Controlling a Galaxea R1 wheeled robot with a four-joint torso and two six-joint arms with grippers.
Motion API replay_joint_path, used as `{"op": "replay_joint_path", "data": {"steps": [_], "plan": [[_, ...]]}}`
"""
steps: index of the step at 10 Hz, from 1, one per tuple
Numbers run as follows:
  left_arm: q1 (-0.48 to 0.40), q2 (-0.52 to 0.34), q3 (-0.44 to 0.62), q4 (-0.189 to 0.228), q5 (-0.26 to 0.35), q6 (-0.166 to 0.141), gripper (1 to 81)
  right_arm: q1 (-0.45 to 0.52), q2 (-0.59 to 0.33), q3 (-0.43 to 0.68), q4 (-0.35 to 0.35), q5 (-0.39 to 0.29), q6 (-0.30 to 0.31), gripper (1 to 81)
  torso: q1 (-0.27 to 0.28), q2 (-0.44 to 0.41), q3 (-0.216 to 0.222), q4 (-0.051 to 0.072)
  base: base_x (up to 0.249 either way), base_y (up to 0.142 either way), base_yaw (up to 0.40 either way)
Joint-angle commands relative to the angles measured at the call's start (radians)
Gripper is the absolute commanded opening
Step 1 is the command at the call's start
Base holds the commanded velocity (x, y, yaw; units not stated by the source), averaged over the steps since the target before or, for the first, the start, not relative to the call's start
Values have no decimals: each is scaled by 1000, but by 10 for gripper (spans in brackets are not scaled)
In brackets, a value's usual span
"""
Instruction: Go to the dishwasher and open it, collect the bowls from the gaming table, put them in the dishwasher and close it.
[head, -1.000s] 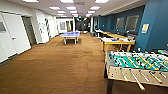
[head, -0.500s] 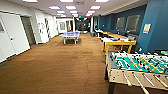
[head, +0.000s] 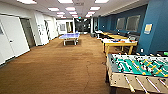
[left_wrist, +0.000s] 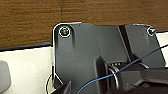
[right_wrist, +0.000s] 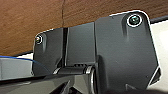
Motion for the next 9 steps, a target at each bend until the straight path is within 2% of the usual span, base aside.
{"op": "replay_joint_path", "data": {"steps": [1, 9], "plan": [[-51, -10, 0, -3, 44, 0, 811, 49, 9, 4, -12, -53, -2, 811, 0, 0, 0, 0, 190, 0, 0], [-44, -2, 0, -3, 44, 1, 811, 32, 17, 4, -14, -53, -1, 811, -1, 0, 0, 0, 196, 0, 0]]}}
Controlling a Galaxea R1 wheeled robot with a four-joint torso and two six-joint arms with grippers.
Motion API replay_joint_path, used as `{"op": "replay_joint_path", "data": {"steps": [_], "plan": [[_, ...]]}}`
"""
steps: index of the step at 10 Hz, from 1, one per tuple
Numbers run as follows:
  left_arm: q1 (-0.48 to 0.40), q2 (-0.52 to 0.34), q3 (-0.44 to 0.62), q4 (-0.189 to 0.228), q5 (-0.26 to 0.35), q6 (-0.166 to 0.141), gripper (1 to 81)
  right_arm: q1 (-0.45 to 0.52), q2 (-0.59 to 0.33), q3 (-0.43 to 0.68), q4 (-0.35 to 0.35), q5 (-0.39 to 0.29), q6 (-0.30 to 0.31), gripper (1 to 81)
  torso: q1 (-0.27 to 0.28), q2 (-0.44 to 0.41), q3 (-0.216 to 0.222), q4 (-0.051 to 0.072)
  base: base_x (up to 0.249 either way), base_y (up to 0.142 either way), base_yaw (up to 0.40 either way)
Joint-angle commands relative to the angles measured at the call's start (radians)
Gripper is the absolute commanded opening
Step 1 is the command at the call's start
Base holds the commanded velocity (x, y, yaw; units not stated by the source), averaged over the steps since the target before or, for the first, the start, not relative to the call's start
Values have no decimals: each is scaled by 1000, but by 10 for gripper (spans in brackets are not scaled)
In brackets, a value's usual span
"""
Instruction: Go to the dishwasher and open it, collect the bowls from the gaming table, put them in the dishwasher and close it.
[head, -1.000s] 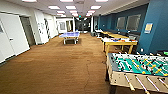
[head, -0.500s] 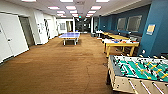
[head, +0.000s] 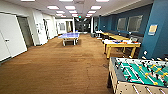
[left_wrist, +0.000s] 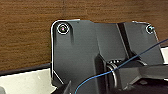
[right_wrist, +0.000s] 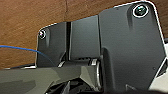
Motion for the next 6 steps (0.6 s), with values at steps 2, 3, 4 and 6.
{"op": "replay_joint_path", "data": {"steps": [2, 3, 4, 6], "plan": [[-51, -4, 3, -3, 47, 1, 811, 50, 0, 5, -12, -49, -4, 811, 0, 0, 0, 0, 202, 0, 0], [-51, -2, 3, -3, 47, 1, 811, 50, 3, 5, -12, -49, -4, 811, 0, 0, 0, 0, 202, 0, 0], [-51, -2, 3, -3, 47, 1, 811, 50, 5, 5, -12, -49, -4, 811, 0, 0, 0, 0, 201, 0, 0], [-51, 1, 3, 0, 47, 1, 811, 47, 5, 2, -12, -51, -4, 811, 0, 0, 0, 0, 203, 0, 0]]}}
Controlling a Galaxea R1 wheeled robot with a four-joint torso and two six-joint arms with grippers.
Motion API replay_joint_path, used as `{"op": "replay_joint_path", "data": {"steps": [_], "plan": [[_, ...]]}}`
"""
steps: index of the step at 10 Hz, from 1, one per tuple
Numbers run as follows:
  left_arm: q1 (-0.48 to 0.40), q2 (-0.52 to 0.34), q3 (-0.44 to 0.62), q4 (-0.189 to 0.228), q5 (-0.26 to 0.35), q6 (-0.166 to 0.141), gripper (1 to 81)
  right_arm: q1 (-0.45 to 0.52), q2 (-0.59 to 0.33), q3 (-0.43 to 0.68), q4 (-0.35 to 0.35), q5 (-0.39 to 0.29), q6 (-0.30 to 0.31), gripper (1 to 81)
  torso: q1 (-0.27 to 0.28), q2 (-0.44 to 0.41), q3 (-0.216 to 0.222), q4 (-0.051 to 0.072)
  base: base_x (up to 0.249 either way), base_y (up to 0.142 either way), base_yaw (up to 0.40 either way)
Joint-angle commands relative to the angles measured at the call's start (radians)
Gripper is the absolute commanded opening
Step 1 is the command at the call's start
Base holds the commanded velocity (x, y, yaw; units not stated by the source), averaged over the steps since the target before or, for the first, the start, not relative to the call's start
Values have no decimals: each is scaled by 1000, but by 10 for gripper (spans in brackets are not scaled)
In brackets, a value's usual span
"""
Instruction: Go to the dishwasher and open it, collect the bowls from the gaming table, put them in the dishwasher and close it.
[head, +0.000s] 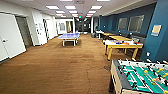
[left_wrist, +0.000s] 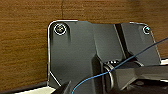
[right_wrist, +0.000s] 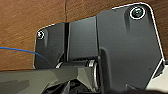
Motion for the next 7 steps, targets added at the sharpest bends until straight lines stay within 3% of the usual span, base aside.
{"op": "replay_joint_path", "data": {"steps": [1, 7], "plan": [[-50, -3, 0, 7, 48, 3, 811, 41, 6, 6, -13, -51, -5, 811, 0, 0, 0, 0, 205, 0, 0], [-48, 8, 0, 8, 48, 3, 811, 31, 6, 3, -13, -51, -26, 811, 0, 0, 0, 0, 205, 0, 0]]}}
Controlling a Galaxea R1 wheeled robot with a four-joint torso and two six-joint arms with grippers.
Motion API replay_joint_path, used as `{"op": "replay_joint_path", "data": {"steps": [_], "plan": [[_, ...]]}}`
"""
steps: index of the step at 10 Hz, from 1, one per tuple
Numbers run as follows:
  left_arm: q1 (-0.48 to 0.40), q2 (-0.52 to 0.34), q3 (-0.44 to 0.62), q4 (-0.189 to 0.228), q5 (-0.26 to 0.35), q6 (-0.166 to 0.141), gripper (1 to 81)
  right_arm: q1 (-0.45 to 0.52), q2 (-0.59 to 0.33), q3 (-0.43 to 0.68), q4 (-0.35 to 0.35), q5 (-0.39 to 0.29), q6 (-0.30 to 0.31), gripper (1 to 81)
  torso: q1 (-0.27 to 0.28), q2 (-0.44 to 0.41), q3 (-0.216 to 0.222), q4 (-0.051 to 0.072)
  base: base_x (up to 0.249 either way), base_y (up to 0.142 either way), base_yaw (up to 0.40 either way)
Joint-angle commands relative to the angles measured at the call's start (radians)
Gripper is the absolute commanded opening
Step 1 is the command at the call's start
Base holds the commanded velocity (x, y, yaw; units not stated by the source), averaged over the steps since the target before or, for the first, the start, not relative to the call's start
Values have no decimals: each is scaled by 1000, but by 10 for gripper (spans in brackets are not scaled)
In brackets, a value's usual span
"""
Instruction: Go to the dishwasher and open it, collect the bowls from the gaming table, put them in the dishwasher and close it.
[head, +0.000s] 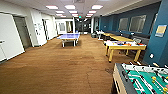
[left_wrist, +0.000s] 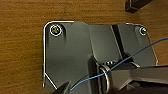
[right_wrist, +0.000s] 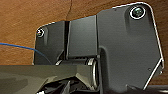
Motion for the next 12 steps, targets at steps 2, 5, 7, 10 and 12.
{"op": "replay_joint_path", "data": {"steps": [2, 5, 7, 10, 12], "plan": [[-46, -11, 0, 6, 47, 2, 811, 40, 6, 4, -12, -53, -2, 811, 0, 0, 0, 0, 205, 0, 0], [-46, -12, 0, 9, 47, 2, 811, 37, 6, 4, -12, -53, -1, 811, -2, -1, 0, 0, 205, 0, 0], [-46, -14, 0, 9, 47, 2, 811, 37, 6, 4, -12, -53, -1, 811, 2, 1, -1, 0, 205, 0, 0], [-45, -14, 0, 8, 47, 4, 811, 38, 6, 2, -12, -53, -1, 811, -2, 0, 0, 0, 205, 0, 0], [-42, -14, 0, 8, 47, 2, 811, 38, 5, 2, -12, -53, -1, 811, -2, -1, 0, 0, 205, 0, 0]]}}
